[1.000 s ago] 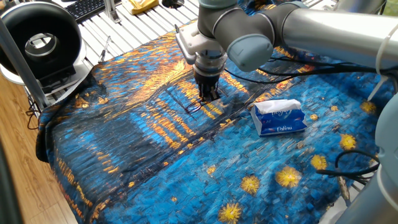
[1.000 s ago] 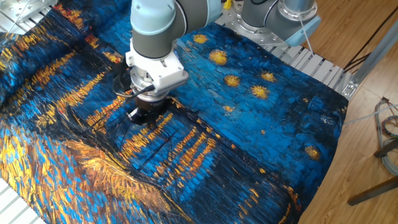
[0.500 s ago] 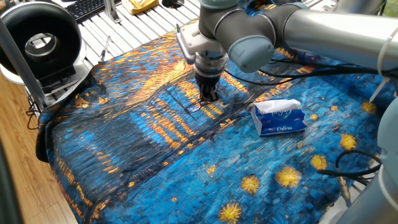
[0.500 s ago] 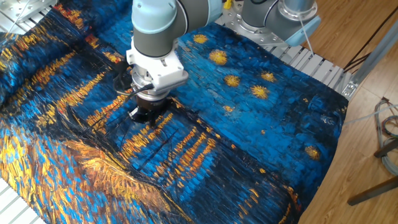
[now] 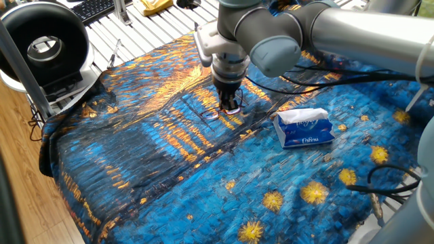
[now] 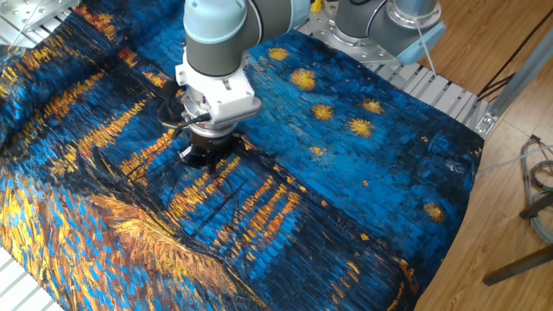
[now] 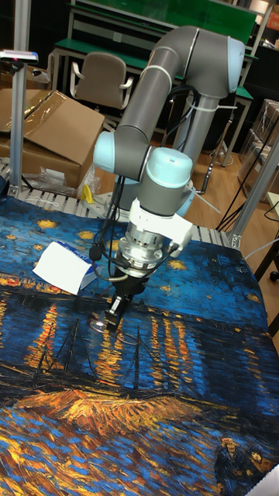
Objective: Unfold the leg of the glasses (with one hand)
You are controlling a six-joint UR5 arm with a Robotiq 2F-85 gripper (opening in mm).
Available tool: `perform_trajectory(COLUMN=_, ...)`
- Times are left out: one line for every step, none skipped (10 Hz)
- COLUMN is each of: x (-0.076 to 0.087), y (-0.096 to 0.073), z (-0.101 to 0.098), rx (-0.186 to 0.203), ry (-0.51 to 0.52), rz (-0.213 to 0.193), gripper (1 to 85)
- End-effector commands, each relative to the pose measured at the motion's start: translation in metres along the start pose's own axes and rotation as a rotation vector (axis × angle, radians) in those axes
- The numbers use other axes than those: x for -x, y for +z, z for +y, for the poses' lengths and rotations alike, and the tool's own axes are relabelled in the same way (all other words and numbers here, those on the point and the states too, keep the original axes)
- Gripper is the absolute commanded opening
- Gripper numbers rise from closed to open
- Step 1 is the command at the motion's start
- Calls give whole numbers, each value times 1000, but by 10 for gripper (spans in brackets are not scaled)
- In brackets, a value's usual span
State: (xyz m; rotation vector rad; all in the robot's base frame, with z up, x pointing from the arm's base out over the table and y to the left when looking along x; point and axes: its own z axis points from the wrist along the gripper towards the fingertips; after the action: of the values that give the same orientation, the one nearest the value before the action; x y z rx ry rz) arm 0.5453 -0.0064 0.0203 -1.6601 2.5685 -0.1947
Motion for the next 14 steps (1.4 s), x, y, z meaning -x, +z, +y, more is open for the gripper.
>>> perform_trajectory(x=0, y=-13, z=-1, rx=7, ry=55, rz=0, gripper=10)
perform_trajectory(x=-1, y=-16, z=-1, rx=10, ry=64, rz=5, gripper=10)
perform_trajectory(x=-6, y=-19, z=-4, rx=5, ry=76, rz=25, gripper=10)
perform_trajectory(x=-12, y=-22, z=-6, rx=-4, ry=94, rz=46, gripper=10)
perform_trajectory(x=-19, y=-27, z=-6, rx=-8, ry=111, rz=71, gripper=10)
perform_trajectory(x=-25, y=-33, z=-6, rx=-13, ry=128, rz=95, gripper=10)
perform_trajectory(x=-31, y=-41, z=-7, rx=-21, ry=144, rz=124, gripper=10)
perform_trajectory(x=-34, y=-49, z=-7, rx=-20, ry=159, rz=144, gripper=10)
perform_trajectory(x=-37, y=-55, z=-8, rx=-16, ry=168, rz=157, gripper=10)
perform_trajectory(x=-41, y=-61, z=-10, rx=-12, ry=177, rz=168, gripper=10)
perform_trajectory(x=-47, y=-67, z=-12, rx=-13, ry=186, rz=186, gripper=10)
perform_trajectory(x=-52, y=-73, z=-13, rx=-11, ry=196, rz=202, gripper=10)
perform_trajectory(x=-58, y=-79, z=-15, rx=-14, ry=203, rz=224, gripper=10)
perform_trajectory(x=-63, y=-86, z=-18, rx=-22, ry=212, rz=249, gripper=10)
